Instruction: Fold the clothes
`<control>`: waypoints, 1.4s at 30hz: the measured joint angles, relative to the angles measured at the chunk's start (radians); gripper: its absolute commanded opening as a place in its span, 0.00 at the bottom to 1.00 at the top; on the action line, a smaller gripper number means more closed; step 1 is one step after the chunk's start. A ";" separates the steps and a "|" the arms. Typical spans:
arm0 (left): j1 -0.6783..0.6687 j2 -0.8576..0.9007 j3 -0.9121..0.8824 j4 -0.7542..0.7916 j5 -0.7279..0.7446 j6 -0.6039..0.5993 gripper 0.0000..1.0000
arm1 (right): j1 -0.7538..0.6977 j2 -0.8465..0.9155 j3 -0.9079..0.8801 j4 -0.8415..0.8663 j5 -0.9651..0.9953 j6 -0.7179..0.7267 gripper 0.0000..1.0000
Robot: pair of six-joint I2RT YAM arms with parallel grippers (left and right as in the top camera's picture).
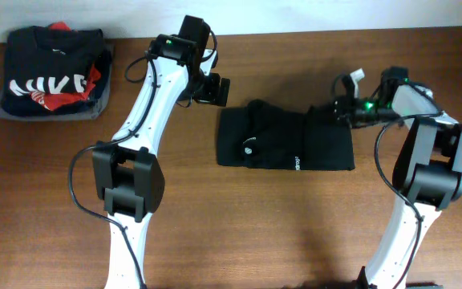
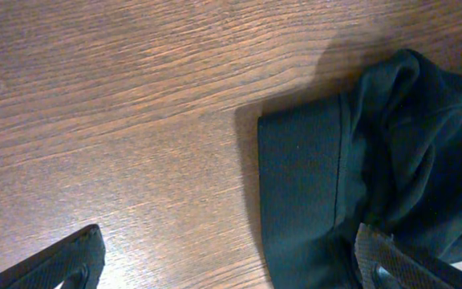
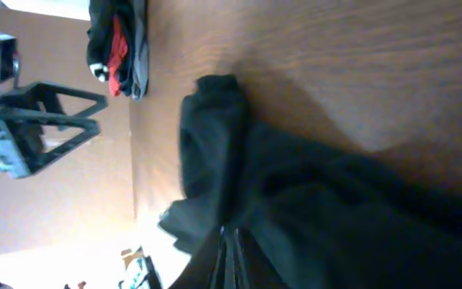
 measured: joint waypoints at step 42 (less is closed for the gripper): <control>0.000 0.000 0.000 -0.003 0.002 0.027 0.99 | -0.034 -0.101 -0.102 -0.340 0.040 -0.319 0.55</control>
